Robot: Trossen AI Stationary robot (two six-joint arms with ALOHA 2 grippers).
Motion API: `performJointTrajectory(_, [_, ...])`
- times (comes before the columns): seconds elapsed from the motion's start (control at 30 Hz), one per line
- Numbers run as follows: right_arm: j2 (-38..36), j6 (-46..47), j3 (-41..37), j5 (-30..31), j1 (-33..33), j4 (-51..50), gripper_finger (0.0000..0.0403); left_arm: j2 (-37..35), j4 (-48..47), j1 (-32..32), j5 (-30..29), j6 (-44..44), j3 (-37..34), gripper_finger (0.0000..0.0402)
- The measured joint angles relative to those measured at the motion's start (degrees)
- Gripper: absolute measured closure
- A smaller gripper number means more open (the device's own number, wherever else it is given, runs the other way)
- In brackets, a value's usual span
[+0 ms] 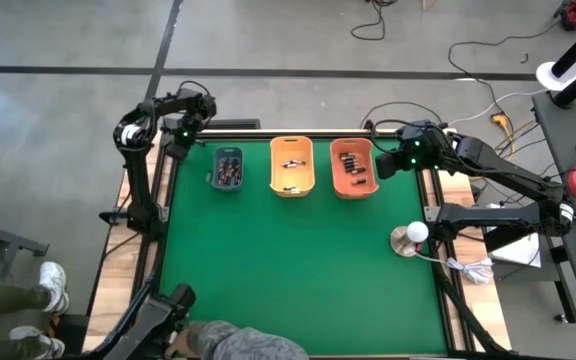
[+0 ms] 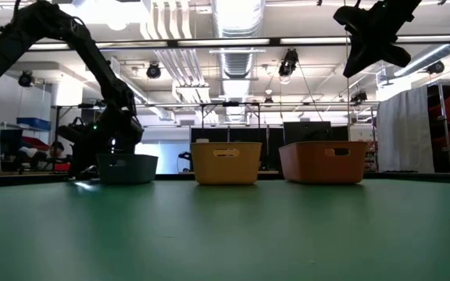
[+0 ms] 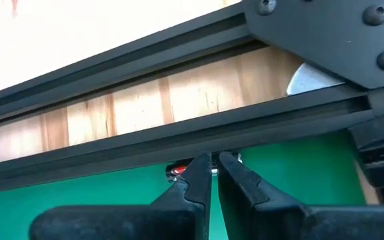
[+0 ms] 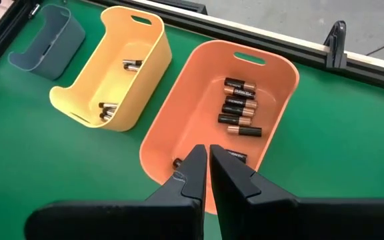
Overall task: Sort batteries
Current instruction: Adjust the silver batteries, then put the silver battery into the yellow bin
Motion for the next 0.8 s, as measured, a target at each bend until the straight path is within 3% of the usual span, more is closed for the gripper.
performJointTrajectory(0.23, [-0.02, 0.14, 0.0, -2.0, 0.0, -0.66, 0.039, 0.3, 0.42, -0.33, -0.18, -0.82, -1.1, 0.0393])
performJointTrajectory(0.5, [-0.79, 0.09, 0.0, -3.49, 0.0, -0.89, 0.039, 0.08, 1.72, -1.38, 2.13, 5.97, 0.96, 0.0393])
performJointTrajectory(0.8, [-3.46, -4.31, 0.0, -2.99, 0.0, -0.95, 0.039, -2.69, 1.62, -1.66, 2.81, 29.4, 9.88, 0.0393])
